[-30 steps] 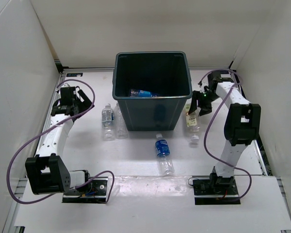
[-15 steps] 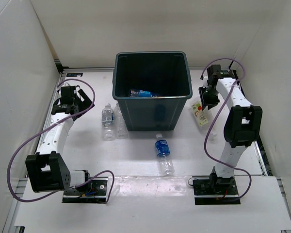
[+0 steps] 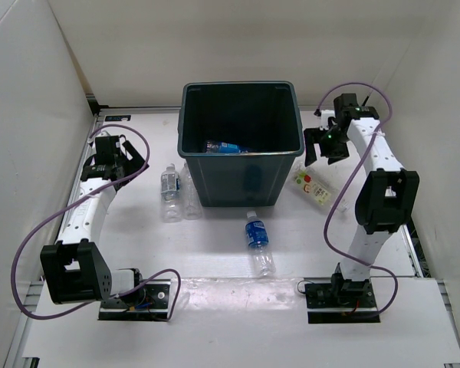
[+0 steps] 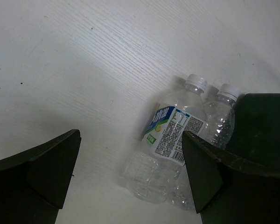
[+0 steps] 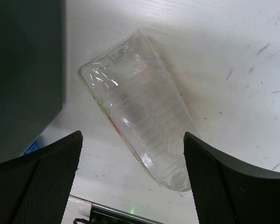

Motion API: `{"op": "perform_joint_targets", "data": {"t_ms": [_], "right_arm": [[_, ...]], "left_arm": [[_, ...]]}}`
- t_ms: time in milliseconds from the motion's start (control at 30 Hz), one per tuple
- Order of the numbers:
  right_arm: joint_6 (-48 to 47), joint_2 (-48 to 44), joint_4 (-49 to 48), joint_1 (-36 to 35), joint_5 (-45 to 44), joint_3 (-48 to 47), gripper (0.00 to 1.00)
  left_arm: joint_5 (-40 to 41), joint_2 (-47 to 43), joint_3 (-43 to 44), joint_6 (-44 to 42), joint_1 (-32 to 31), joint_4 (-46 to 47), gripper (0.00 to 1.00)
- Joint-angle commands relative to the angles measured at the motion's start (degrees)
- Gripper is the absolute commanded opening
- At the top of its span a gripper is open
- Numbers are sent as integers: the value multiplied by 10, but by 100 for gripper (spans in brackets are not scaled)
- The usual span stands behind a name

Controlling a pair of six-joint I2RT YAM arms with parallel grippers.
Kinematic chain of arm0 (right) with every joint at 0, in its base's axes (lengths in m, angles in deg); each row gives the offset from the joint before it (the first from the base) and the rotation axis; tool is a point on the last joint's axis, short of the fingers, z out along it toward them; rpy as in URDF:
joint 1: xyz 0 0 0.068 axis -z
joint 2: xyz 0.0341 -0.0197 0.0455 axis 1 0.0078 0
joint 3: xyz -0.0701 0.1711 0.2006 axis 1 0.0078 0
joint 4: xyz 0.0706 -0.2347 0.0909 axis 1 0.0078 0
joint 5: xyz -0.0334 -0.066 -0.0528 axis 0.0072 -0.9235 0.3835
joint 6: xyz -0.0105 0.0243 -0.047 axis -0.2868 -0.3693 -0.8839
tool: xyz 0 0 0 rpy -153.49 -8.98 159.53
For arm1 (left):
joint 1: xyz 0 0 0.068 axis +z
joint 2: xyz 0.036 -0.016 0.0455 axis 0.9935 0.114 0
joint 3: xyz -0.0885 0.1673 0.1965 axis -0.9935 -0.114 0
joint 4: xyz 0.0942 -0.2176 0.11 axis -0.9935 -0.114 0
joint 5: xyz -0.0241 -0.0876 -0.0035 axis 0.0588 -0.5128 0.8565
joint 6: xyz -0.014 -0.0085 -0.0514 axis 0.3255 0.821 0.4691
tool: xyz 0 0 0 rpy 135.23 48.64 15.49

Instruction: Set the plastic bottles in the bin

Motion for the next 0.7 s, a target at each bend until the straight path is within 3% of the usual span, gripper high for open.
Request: {"op": "perform_joint_targets", "data": {"t_ms": [0,67,367,667], "right_arm": [[-70,7,23,17,69,-25,90],[-94,25,47,22,108,-28,90],[-180,88,136,52,135,-63,90],[-199,74,152,56,191,-62,90]], "left_arm": [[-7,-12,1,3,3,12,100],[-7,-13,3,1,3,12,100],[-3,-20,-3,0,3,4,100],[-3,-15,5,0,3,5,100]]}}
